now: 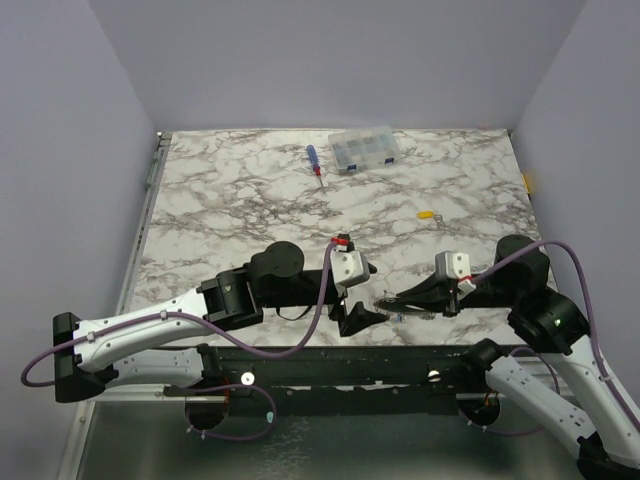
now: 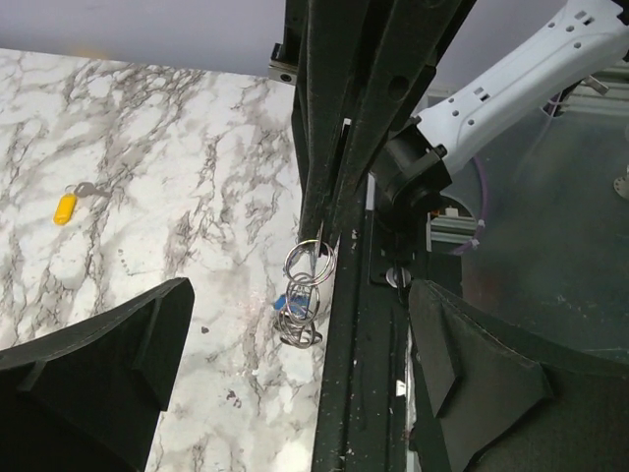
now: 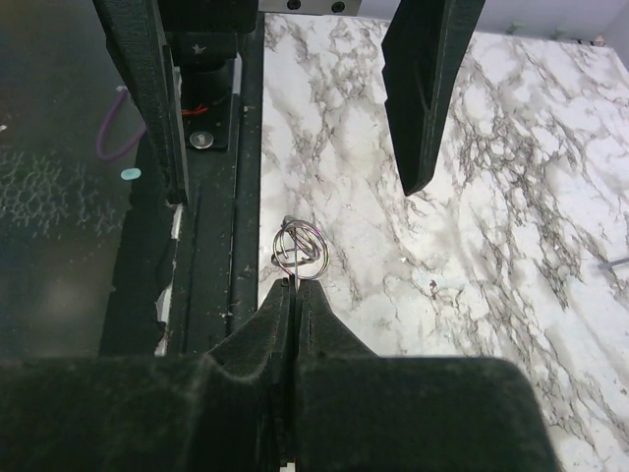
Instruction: Put the keys on the keyring
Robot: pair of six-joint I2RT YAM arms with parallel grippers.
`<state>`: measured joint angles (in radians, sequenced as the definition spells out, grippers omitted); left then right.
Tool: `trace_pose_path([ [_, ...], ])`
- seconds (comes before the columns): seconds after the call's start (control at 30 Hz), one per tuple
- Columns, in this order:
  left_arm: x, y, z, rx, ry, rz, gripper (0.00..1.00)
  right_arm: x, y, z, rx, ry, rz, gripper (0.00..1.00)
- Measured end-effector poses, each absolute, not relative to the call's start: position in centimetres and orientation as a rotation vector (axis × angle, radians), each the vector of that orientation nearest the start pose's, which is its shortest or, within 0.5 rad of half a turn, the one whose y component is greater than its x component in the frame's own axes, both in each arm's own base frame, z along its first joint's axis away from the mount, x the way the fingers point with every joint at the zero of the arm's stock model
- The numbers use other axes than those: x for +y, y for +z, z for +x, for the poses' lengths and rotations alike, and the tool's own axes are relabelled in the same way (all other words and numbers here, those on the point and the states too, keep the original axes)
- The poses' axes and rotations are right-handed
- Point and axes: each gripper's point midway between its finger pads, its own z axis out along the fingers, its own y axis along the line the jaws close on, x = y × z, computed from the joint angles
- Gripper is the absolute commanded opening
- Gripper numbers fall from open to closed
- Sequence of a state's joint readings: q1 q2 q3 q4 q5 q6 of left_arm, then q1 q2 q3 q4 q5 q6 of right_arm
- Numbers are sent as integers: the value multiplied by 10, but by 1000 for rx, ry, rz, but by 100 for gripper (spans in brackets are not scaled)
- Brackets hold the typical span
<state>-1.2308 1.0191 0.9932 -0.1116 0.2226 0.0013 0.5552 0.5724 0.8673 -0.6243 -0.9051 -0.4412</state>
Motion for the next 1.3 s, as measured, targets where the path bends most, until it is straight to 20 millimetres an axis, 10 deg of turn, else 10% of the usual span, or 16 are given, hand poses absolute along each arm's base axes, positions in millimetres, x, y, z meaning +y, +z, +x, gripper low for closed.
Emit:
trace_pose_path([
  [1.3, -380, 307, 99, 1110, -981, 1231, 51, 214, 312, 96, 1190, 931, -1445, 1],
])
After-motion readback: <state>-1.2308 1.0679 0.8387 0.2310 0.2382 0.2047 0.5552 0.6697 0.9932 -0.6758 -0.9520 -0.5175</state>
